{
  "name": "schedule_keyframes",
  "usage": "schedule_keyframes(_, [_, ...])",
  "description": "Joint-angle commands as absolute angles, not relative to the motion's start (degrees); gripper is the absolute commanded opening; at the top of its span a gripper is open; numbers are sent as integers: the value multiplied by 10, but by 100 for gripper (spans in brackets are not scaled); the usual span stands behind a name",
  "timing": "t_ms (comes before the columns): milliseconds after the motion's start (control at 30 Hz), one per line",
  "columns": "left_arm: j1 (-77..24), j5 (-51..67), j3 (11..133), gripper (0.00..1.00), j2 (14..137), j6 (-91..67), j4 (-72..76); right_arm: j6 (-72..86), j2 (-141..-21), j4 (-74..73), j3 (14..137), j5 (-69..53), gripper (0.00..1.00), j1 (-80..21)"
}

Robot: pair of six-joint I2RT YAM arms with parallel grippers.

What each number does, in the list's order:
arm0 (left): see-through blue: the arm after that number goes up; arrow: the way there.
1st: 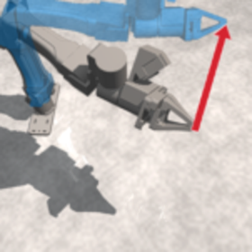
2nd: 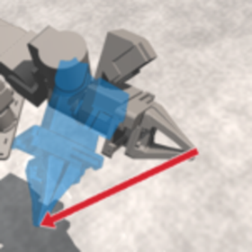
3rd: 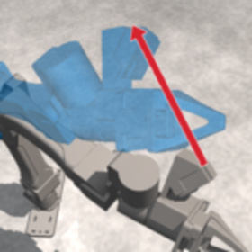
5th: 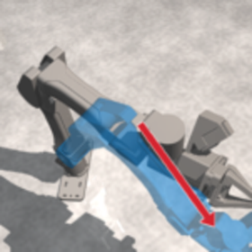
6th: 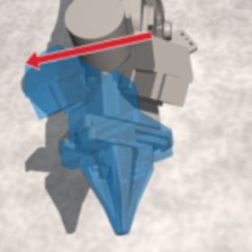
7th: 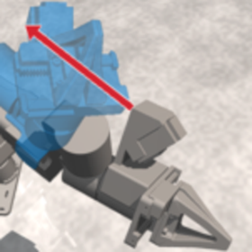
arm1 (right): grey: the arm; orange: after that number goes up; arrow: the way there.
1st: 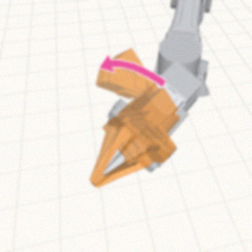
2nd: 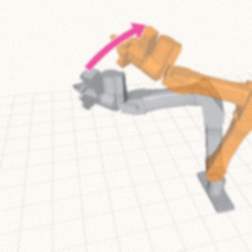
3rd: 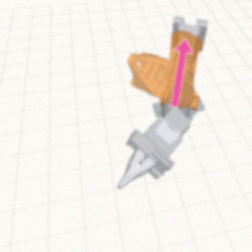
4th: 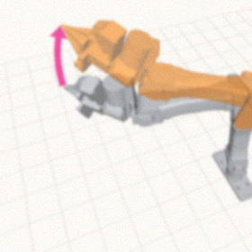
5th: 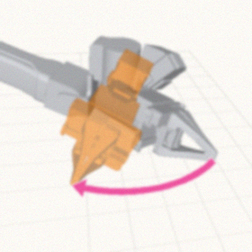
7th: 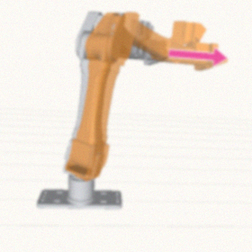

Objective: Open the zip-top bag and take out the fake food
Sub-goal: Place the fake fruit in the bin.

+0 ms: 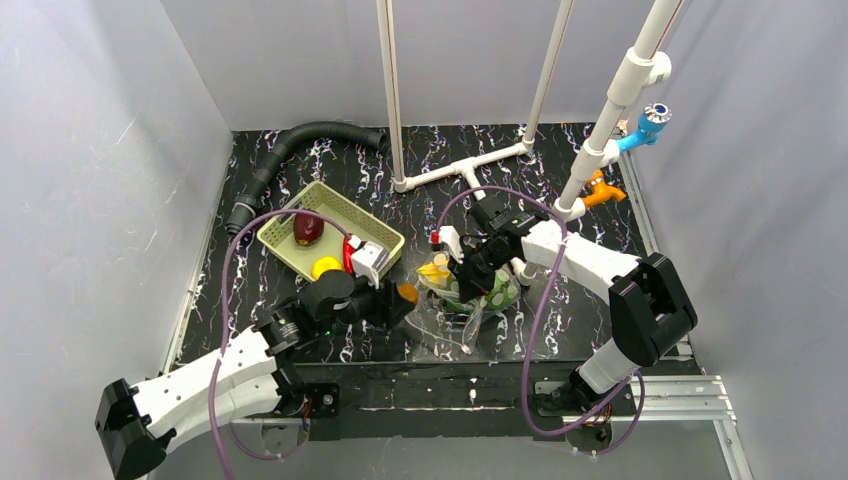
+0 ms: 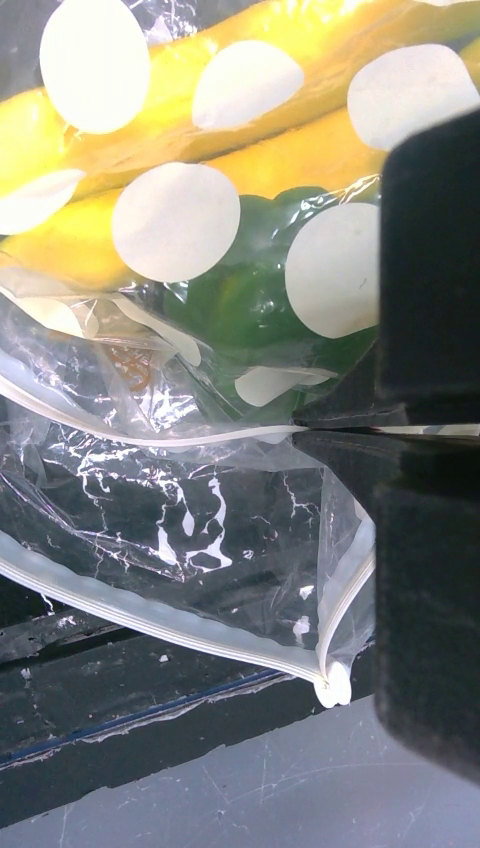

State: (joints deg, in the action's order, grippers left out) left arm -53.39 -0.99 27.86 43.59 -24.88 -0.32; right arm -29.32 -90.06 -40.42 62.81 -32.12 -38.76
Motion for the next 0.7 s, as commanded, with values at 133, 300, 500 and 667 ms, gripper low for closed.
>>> schedule_keyframes(133, [-448,-47,342,0,375,-205,-160,-305,-892,-414,644,-336,1,-392])
schedule_keyframes(300, [-378,-24,361,0,370,-188,-190,-305,-892,-416,645,-337,1,-392])
schedule_keyframes(500, [-315,-15,381,0,391,-172,-196,-307,-892,-417,645,-339,1,-392])
schedule_keyframes(667, [-251,20,387,0,411,-175,-182,-307,-892,-418,645,-341,1,-392])
